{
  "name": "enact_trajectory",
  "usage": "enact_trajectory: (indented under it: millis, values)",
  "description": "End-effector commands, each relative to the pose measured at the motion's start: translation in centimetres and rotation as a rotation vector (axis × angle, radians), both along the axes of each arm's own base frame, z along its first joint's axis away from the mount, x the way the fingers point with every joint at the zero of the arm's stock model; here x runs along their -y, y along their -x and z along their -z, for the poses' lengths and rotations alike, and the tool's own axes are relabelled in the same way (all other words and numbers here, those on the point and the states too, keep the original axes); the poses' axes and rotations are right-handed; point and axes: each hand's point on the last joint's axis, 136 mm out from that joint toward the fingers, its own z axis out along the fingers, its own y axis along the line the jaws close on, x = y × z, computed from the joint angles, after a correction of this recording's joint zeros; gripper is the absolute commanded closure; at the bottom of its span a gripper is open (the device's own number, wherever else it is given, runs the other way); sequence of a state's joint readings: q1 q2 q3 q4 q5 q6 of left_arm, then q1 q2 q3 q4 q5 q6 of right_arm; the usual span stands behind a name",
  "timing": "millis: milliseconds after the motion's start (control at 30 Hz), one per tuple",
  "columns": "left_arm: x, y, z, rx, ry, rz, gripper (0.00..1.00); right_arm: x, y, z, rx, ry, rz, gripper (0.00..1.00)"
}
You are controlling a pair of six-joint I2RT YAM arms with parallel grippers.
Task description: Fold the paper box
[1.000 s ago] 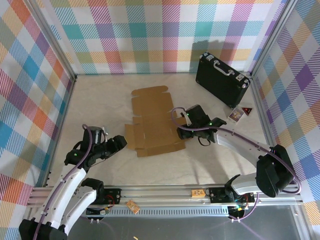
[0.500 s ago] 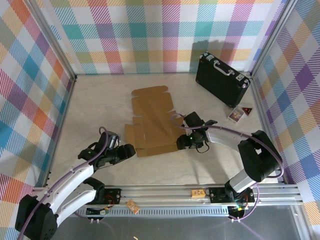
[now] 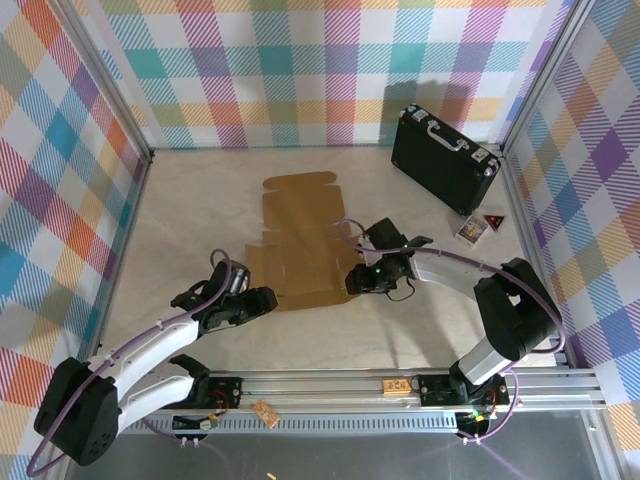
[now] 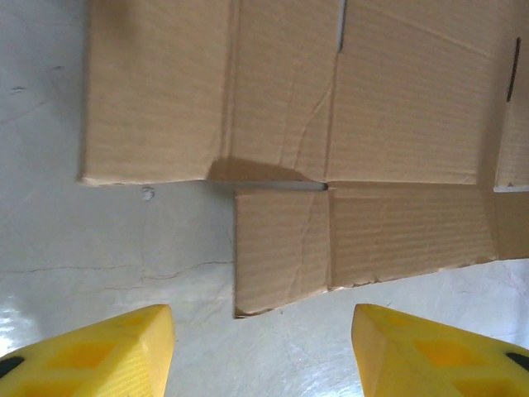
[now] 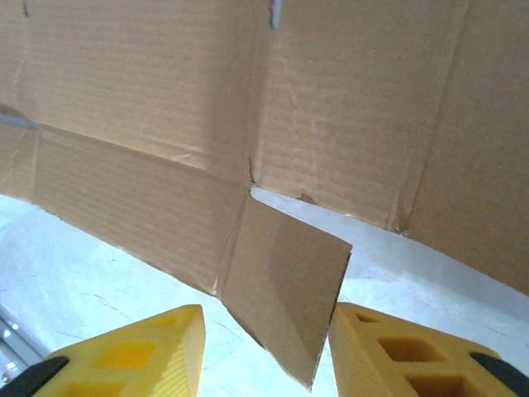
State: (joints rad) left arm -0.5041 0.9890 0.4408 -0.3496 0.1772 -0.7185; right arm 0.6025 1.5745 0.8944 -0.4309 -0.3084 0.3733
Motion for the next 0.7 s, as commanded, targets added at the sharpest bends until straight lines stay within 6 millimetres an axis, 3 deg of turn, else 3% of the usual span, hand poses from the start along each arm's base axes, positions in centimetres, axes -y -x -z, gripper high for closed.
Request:
enact_trajectory:
  millis: [0, 267, 667]
  values:
    - [0.6, -0.4, -0.1, 0.028, 0.015, 0.001, 0.42, -1.4, -0.2, -1.5, 0.021, -0.054, -0.048, 0.58]
    - [1.1, -1.0, -0.7, 0.035, -0.015, 0.018, 0.51, -2.4, 0.0, -1.7, 0.043, -0.046, -0.113, 0.66]
    - [3.5, -1.7, -0.9, 0.063, 0.024, 0.056, 0.52, -3.4, -0.3, -2.1, 0.037, -0.042, -0.161, 0.73]
